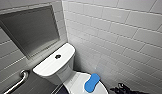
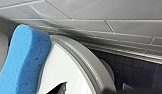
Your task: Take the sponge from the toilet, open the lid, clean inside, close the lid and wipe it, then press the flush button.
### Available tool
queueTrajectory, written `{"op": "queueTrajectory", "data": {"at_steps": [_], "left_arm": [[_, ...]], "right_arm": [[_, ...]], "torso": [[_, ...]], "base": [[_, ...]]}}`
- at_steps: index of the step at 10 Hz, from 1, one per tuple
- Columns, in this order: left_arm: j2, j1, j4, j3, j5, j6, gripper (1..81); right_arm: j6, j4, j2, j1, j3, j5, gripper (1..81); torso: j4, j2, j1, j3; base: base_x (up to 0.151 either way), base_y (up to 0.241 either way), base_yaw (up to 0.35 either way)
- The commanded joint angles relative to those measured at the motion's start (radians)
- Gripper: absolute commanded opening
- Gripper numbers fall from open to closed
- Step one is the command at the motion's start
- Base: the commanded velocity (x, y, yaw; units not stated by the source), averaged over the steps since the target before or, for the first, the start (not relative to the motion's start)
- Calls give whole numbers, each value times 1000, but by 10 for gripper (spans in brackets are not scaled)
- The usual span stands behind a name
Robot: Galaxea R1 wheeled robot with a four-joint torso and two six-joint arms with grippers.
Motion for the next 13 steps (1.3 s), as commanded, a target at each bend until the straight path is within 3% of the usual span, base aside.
{"op": "queueTrajectory", "data": {"at_steps": [1,5,11,13], "left_arm": [[1,1,-2,4,70,-3,811],[1,1,-2,3,70,-3,811],[6,1,-4,3,70,-5,811],[9,1,-4,3,70,-6,811]], "right_arm": [[12,13,-26,173,23,-79,811],[15,11,49,231,-16,-128,811],[43,20,242,242,-243,-134,811],[33,1,247,227,-193,-135,811]], "torso": [[0,1,-1,1],[0,1,2,-2],[0,1,3,-3],[0,1,3,-3]], "base": [[0,0,0],[0,0,0],[0,0,0],[0,0,0]]}}
